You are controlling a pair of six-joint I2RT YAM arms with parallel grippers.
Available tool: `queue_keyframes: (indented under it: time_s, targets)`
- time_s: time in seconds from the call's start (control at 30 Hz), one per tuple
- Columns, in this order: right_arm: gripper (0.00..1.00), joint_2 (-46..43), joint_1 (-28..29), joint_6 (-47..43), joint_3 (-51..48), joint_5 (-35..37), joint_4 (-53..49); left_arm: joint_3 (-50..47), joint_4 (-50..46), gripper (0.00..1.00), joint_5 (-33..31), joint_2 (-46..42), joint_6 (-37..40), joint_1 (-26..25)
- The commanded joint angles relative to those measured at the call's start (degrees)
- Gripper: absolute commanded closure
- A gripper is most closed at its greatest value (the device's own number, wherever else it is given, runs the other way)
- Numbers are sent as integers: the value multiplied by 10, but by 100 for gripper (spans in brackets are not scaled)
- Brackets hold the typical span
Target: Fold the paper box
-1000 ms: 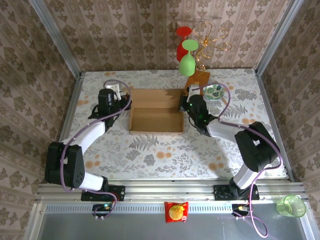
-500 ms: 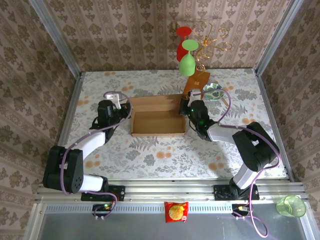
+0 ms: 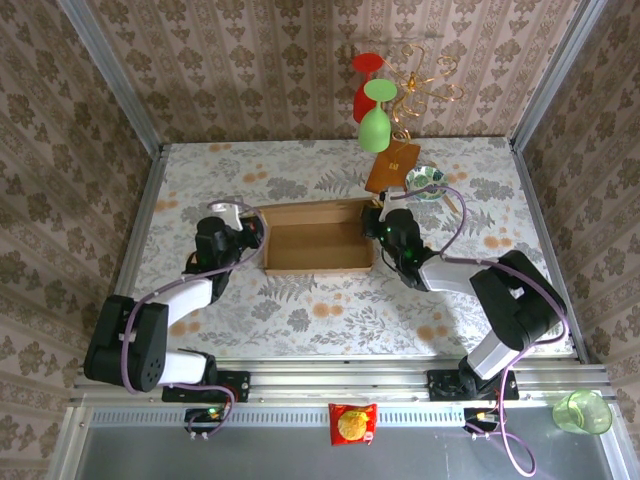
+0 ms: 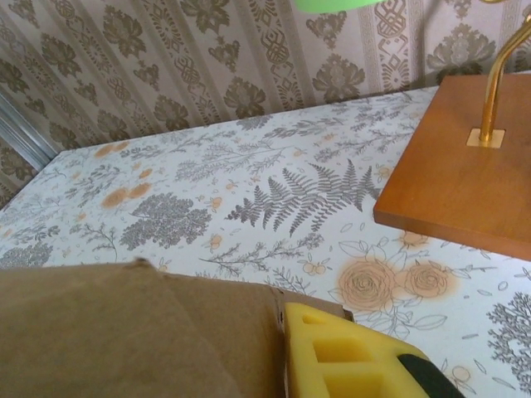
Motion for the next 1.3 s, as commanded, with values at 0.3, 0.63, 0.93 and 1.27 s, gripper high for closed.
queue_keyframes:
  time_s: [0.3, 0.63, 0.93, 1.27]
  targets:
    - [75, -60, 4, 70, -18, 10, -122, -55, -92, 100, -69, -54, 33, -43]
    - [60, -105, 4, 111, -3, -17, -196, -59, -108, 100, -112, -56, 46, -75]
    - [45, -152, 2, 188, 15, -46, -271, -58, -132, 100, -144, -57, 54, -94]
    - [41, -250, 2, 301, 22, -73, -372, -58, -145, 100, -161, -61, 53, -111]
